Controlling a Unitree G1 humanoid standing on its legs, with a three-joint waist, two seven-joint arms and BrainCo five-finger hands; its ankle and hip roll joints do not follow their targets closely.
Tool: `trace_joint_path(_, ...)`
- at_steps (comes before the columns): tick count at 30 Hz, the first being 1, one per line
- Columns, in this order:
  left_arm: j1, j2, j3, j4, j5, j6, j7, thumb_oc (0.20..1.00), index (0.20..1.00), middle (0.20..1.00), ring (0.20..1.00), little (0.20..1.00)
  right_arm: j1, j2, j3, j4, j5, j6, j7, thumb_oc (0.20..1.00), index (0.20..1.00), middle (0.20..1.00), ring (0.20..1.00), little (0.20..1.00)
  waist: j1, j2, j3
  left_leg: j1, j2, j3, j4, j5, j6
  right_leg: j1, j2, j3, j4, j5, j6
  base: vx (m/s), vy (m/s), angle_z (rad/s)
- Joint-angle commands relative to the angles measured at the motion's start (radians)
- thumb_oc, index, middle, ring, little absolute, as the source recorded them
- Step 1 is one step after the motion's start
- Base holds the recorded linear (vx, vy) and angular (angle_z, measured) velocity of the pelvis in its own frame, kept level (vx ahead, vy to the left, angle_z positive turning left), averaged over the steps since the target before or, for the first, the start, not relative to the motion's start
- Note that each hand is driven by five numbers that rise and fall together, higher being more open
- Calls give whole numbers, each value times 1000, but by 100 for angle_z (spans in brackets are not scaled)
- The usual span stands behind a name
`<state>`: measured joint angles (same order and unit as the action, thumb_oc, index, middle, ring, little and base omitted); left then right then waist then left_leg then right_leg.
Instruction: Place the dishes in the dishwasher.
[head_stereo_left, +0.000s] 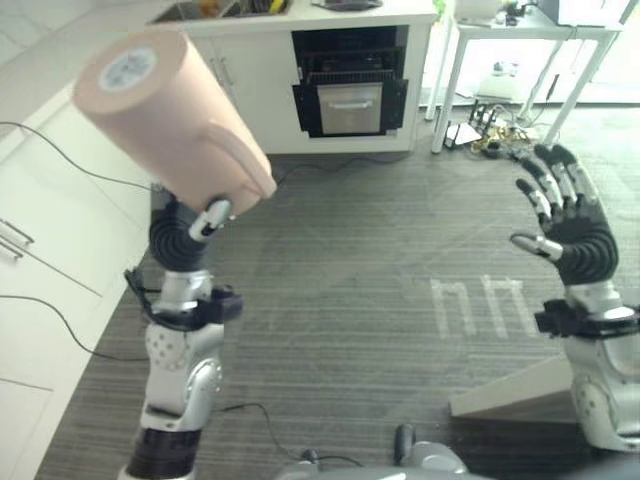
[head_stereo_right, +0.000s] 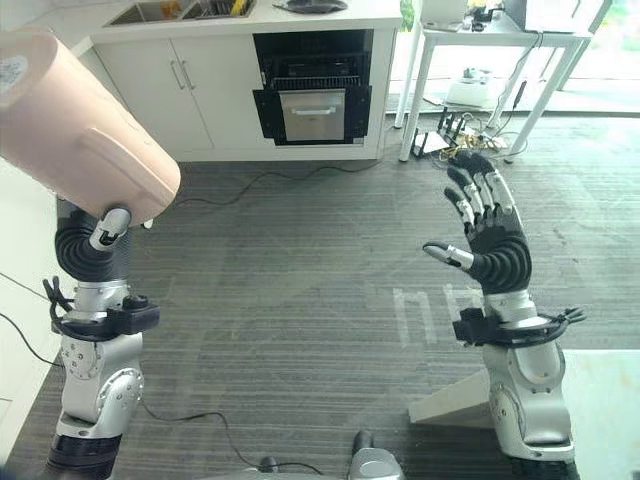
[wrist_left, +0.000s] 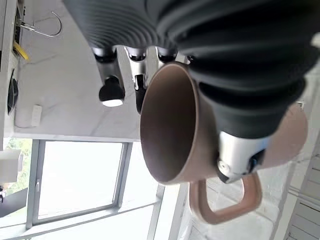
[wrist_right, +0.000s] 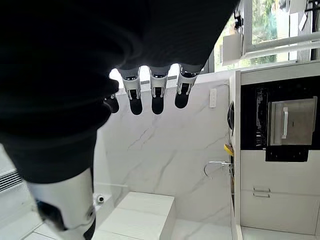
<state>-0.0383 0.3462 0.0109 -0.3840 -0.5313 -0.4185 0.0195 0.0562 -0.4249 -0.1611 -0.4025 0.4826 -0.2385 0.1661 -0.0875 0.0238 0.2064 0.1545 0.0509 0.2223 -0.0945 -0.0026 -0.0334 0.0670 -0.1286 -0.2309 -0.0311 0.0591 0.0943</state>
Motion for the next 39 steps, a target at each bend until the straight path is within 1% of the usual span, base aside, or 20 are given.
trace_joint_path(1,-7,53,48,-31,-7,-56,11,200,200,200,200,200,-31,-2,21,-26,11,-52,12,1000,1000,1000,1000,1000,3,-17,-72,6,15,-33,8,-43,-24,12,41,0,67,-120,21,29,151,14)
trace_joint_path(4,-20,58,47,-30,-3,-49,3,200,200,200,200,200,-45,-2,39,-31,1,-32,21,1000,1000,1000,1000,1000,9,-19,-68,9,11,-29,8,-48,-14,-3,30,-9,99,-126,32,4,77,16)
trace_joint_path(5,-47,56,-2,-61,19,-27,-20,200,200,200,200,200,-84,6,104,-26,-30,-42,-62,1000,1000,1000,1000,1000,41,-38,-46,-88,-13,-125,99,-52,-1,11,37,124,106,-143,29,-4,14,5)
trace_joint_path(6,-35,54,5,-54,12,-17,-40,200,200,200,200,200,-53,-3,74,-26,14,-41,-32,1000,1000,1000,1000,1000,29,-42,-60,-73,-21,-140,72,-47,5,-7,58,129,101,-135,15,-12,-12,-4)
trace_joint_path(11,-20,56,11,-26,-10,-29,-77,200,200,200,200,200,-35,0,77,-31,-5,-49,-41,1000,1000,1000,1000,1000,25,-46,-68,-60,-22,-134,55,-45,7,2,82,134,78,-133,1,-29,-44,3)
trace_joint_path(16,-17,57,10,-24,-22,-32,-79,200,200,200,200,200,-36,-2,89,-20,-16,-50,-47,1000,1000,1000,1000,1000,21,-45,-72,-58,-14,-122,76,-52,0,14,99,136,67,-136,-14,-31,-99,-1)
trace_joint_path(18,-14,58,10,-24,-22,-26,-71,200,200,200,200,200,-31,-3,91,-17,-10,-50,-42,1000,1000,1000,1000,1000,16,-49,-72,-66,-11,-117,117,-65,-7,17,105,142,64,-138,-24,-34,-135,-2)
trace_joint_path(20,-6,58,9,-24,-28,-24,-70,200,200,200,200,200,-28,-11,87,-15,5,-47,-31,1000,1000,1000,1000,1000,12,-58,-68,-89,-8,-111,208,-93,-19,25,103,152,59,-141,-31,-9,-150,-1)
trace_joint_path(22,16,54,12,-28,-23,-40,-77,200,200,200,200,200,-24,-25,82,-15,8,-56,-4,1000,1000,1000,1000,1000,16,-81,-43,-209,2,-101,480,-61,-39,29,94,164,56,-129,-58,-42,-185,8)
trace_joint_path(24,28,42,12,-28,-19,-42,-79,200,200,200,200,200,-18,-18,82,-10,6,-61,14,1000,1000,1000,1000,1000,22,-74,-23,-315,14,-120,589,-12,-50,32,109,172,61,-123,-70,12,-75,6)
trace_joint_path(25,27,39,12,-25,-21,-38,-80,200,200,200,200,200,-22,-14,84,-7,2,-57,13,1000,1000,1000,1000,1000,25,-68,-15,-329,25,-114,556,2,-50,39,117,176,64,-129,-69,136,30,-7)
trace_joint_path(27,33,36,14,-20,-47,-36,-84,200,200,200,200,200,-36,-9,98,1,-3,-45,13,1000,1000,1000,1000,1000,39,-49,-3,-317,38,-99,389,29,-47,62,128,186,64,-150,-57,235,108,-17)
trace_joint_path(28,39,36,14,-18,-36,-46,-79,200,200,200,200,200,-39,-9,104,2,-4,-42,18,1000,1000,1000,1000,1000,47,-34,0,-310,45,-99,284,57,-52,78,135,190,59,-162,-51,369,207,-40)
trace_joint_path(29,49,40,15,-15,-24,-61,-70,200,200,200,200,200,-35,-13,105,-1,-6,-43,31,1000,1000,1000,1000,1000,58,-16,3,-311,62,-105,142,130,-66,113,144,201,49,-181,-46,379,213,-42)
trace_joint_path(31,66,42,21,-11,-26,-73,-69,200,200,200,200,200,-22,-24,98,-4,10,-58,35,1000,1000,1000,1000,1000,69,-3,8,-318,75,-120,46,216,-82,163,154,226,41,-205,-48,427,249,-52)
trace_joint_path(32,75,37,26,-5,-27,-77,-76,200,200,200,200,200,-15,-35,91,-1,27,-69,37,1000,1000,1000,1000,1000,70,2,9,-322,82,-102,41,220,-84,189,151,234,44,-229,-48,413,267,-28)
trace_joint_path(33,76,35,27,-3,-20,-77,-74,200,200,200,200,200,-16,-38,88,1,34,-67,41,1000,1000,1000,1000,1000,70,1,7,-318,84,-96,37,203,-81,192,146,232,46,-233,-46,395,302,-48)
trace_joint_path(35,76,38,29,-3,0,-83,-61,200,200,200,200,200,1,-32,79,-4,43,-64,56,1000,1000,1000,1000,1000,63,9,-3,-308,93,-45,59,176,-74,203,119,201,85,-269,-30,390,334,-84)
trace_joint_path(36,72,41,33,2,-3,-80,-59,200,200,200,200,200,10,-24,76,-4,42,-63,67,1000,1000,1000,1000,1000,61,8,-9,-307,88,-29,71,160,-67,209,105,192,103,-283,-20,348,290,-38)
trace_joint_path(39,63,53,36,-8,4,-67,-52,200,200,200,200,200,16,-19,77,-13,44,-59,66,1000,1000,1000,1000,1000,72,-3,-30,-302,62,-34,78,133,-42,223,71,183,133,-303,8,312,247,23)
